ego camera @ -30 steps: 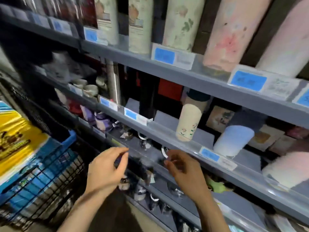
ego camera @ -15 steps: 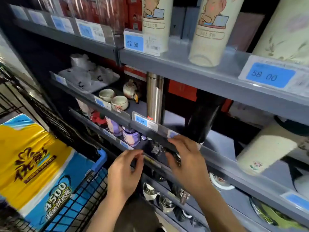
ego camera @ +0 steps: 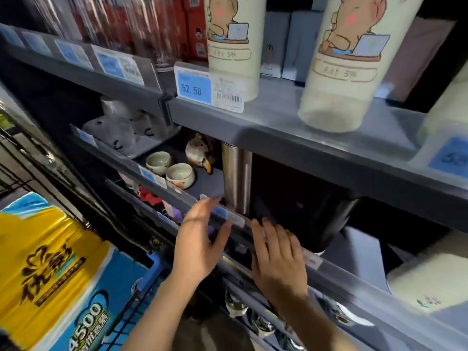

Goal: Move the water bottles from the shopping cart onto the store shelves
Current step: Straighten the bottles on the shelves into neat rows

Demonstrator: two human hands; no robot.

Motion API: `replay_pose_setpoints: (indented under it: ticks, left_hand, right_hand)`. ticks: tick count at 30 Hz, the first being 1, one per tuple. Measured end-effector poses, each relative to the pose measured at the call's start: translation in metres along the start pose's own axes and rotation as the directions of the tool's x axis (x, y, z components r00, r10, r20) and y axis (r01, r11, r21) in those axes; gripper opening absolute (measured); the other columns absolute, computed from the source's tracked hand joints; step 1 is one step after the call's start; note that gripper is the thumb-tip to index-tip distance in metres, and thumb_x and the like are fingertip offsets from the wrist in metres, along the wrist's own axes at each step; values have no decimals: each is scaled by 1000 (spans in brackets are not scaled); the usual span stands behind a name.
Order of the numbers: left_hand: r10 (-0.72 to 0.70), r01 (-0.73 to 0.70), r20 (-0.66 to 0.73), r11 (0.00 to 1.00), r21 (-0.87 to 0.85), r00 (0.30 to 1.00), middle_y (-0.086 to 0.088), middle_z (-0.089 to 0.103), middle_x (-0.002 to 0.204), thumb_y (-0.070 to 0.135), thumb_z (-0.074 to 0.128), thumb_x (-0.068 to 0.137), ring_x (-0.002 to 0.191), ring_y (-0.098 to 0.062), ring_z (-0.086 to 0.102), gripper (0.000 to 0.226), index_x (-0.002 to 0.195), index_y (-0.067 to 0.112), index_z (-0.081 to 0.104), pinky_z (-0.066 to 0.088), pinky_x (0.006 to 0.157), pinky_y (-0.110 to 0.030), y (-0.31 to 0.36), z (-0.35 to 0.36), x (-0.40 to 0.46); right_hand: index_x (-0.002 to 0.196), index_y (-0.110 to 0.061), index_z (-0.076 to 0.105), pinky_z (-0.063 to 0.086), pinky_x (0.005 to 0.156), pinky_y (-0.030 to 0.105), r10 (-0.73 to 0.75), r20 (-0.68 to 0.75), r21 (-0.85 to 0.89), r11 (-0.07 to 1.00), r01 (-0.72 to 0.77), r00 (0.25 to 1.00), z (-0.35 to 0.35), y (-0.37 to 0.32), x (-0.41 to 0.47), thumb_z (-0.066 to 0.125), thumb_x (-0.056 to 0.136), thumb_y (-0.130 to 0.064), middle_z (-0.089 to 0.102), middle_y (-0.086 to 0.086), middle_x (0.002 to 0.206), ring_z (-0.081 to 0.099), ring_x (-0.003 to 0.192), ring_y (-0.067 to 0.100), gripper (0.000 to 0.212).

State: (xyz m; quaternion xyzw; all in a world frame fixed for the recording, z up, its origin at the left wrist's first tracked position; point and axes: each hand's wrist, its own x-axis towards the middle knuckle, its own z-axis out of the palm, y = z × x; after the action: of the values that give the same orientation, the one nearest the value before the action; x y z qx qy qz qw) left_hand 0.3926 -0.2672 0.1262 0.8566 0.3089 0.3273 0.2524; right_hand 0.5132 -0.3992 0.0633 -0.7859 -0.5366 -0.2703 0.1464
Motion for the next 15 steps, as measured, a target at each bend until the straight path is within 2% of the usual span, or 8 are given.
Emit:
replay_pose_setpoints:
  ticks: [2, 4, 6, 8, 10, 11, 13, 15]
  left_hand:
    - [43, -44, -19, 996, -82, 999, 13, 48, 126, 39, 61, 91, 117, 13, 41, 52, 135, 13, 51, 28, 95, 1, -2, 6, 12]
    - [88, -94, -51, 984, -150, 995, 11, 49, 129, 46, 57, 89, 120, 16, 38, 59, 138, 14, 47, 29, 97, -2, -6, 11, 24]
    - [120, -126, -42, 974, -191, 992, 4, 49, 135, 47, 56, 89, 125, 5, 40, 64, 141, 12, 44, 31, 102, -8, -13, 17, 36]
    - [141, -143, -24, 973, -182, 990, -3, 49, 140, 50, 53, 89, 130, -11, 42, 66, 142, 13, 41, 35, 110, -28, -24, 22, 42]
    - [190, -192, -32, 976, -101, 981, -9, 49, 142, 52, 50, 91, 133, -26, 42, 64, 142, 12, 43, 37, 109, -51, -39, 24, 46]
    - [215, -217, -36, 974, -57, 976, -10, 49, 142, 53, 48, 92, 134, -29, 42, 65, 141, 11, 44, 36, 107, -56, -47, 25, 47]
    - [213, -215, -31, 974, -66, 976, -10, 48, 144, 59, 44, 93, 136, -28, 39, 69, 140, 9, 45, 34, 107, -58, -60, 23, 47]
    - [172, -173, -19, 967, -189, 985, -1, 44, 144, 61, 46, 90, 135, -20, 38, 72, 144, 15, 40, 33, 110, -56, -59, 17, 48]
  right_hand:
    - [144, -7, 34, 28, 104, 44, 5, 8, -37, 999, -5, 1000, 3, -2, -2, 44, 87, -30, 54, 15, 131, 44, 117, 31, 63]
    - [146, -8, 31, 28, 105, 43, 8, 5, -81, 997, -7, 1000, 5, -3, -2, 51, 87, -33, 50, 14, 132, 44, 118, 31, 67]
    - [144, -10, 37, 30, 105, 43, 28, -26, -129, 991, -31, 999, 6, -4, -2, 64, 84, -38, 50, 12, 132, 46, 117, 30, 72]
    - [140, -11, 42, 33, 102, 43, 54, -77, -149, 987, -65, 996, 5, -8, -1, 72, 78, -40, 52, 11, 129, 48, 115, 29, 75]
    - [136, -10, 46, 37, 99, 42, 55, -104, -144, 987, -69, 993, 0, -12, 5, 75, 76, -39, 57, 12, 124, 50, 111, 30, 73]
    - [134, -8, 47, 38, 96, 42, 46, -119, -120, 991, -60, 992, -2, -12, 7, 76, 75, -36, 60, 14, 121, 52, 109, 31, 71]
    - [132, -5, 48, 39, 91, 42, 51, -144, -22, 998, -54, 988, -5, -12, 9, 77, 76, -28, 59, 17, 120, 52, 105, 35, 67]
    - [131, -6, 47, 36, 92, 42, 85, -115, -14, 996, -87, 990, -7, -15, 11, 76, 74, -26, 53, 15, 121, 49, 106, 34, 67]
